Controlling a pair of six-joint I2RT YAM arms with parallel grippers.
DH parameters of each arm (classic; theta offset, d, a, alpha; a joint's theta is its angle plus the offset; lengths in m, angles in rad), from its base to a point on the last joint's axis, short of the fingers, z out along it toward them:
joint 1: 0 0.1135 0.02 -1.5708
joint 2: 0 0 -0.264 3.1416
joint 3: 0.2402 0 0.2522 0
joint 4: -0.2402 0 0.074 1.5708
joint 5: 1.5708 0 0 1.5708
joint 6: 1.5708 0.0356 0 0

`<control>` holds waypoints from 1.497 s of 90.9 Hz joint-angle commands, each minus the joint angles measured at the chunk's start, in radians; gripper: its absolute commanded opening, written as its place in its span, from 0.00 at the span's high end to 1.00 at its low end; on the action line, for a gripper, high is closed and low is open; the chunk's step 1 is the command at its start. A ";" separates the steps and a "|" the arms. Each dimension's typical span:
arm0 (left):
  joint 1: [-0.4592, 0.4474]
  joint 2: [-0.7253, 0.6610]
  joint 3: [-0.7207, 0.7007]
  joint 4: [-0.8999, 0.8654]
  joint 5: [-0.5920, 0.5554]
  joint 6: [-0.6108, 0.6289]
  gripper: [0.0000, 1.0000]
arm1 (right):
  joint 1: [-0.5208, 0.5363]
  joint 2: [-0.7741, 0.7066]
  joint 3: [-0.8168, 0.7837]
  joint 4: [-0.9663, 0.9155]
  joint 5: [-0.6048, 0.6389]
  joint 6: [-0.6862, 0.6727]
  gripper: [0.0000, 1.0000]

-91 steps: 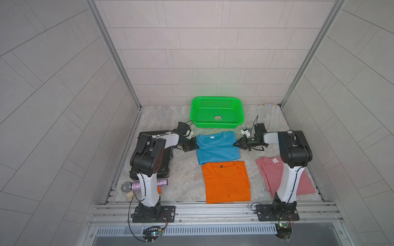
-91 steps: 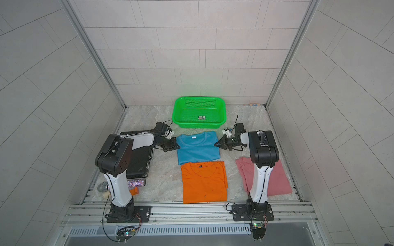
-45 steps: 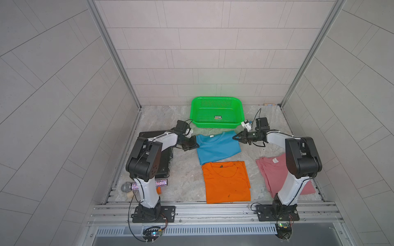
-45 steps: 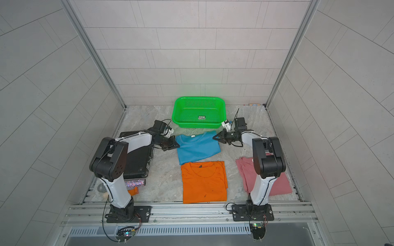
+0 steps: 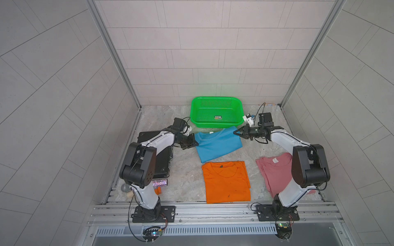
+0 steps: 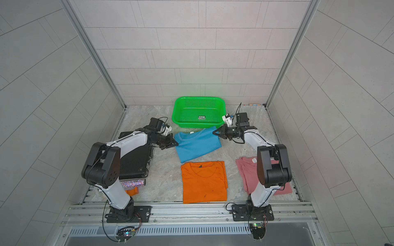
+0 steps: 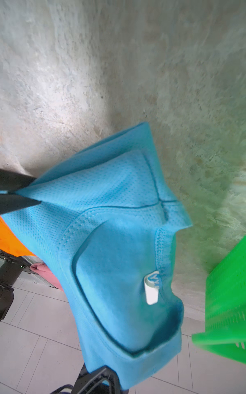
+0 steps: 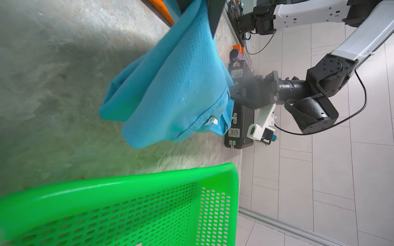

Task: Put the folded t-shirts into the basket
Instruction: Pick up the T-shirt from the center of the board, then move the bin to the center of the board.

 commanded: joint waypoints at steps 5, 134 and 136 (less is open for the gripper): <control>0.013 -0.075 0.054 -0.092 0.025 -0.004 1.00 | 0.002 -0.064 0.045 -0.010 0.003 0.012 1.00; 0.106 0.583 0.978 -0.133 -0.021 0.022 1.00 | -0.012 0.508 0.803 -0.076 0.169 0.087 1.00; 0.106 0.595 0.992 -0.133 -0.027 0.030 1.00 | -0.012 0.519 0.808 -0.077 0.174 0.085 1.00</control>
